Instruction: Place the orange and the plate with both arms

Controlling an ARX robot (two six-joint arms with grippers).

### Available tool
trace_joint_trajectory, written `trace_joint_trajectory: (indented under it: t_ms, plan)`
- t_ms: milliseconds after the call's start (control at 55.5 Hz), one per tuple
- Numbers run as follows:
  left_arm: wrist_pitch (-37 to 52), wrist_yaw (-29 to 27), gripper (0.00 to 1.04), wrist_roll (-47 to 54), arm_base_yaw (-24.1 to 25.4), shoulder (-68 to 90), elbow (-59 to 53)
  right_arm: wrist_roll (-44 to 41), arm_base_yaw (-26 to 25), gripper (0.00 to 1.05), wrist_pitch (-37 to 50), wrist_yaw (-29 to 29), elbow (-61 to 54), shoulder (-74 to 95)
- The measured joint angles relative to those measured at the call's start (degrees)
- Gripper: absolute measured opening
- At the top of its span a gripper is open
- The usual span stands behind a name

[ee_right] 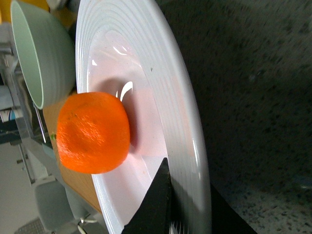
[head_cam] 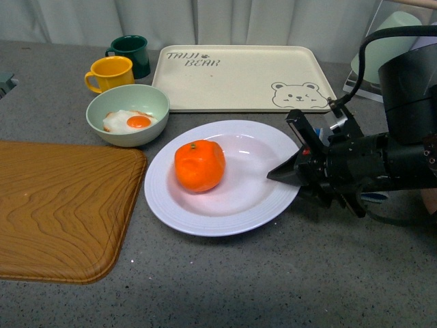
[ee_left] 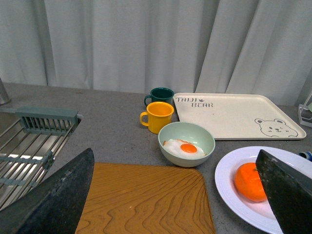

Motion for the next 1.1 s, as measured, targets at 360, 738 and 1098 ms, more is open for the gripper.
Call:
trace_joint_trajectory:
  t_ms: [360, 738, 1098]
  plan:
    - [0.00, 0.00, 0.98, 0.00, 0.00, 0.00, 0.00, 2.01, -2.75, 0.04, -2.40, -2.21, 13.38, 3.15]
    - [0.00, 0.02, 0.98, 0.00, 0.00, 0.00, 0.00, 3.26, -4.17, 0.04, -16.41, -2.21, 43.30, 19.65]
    - [0.00, 0.02, 0.98, 0.00, 0.00, 0.00, 0.00, 2.93, -4.57, 0.04, -29.86, -0.83, 66.31, 31.63]
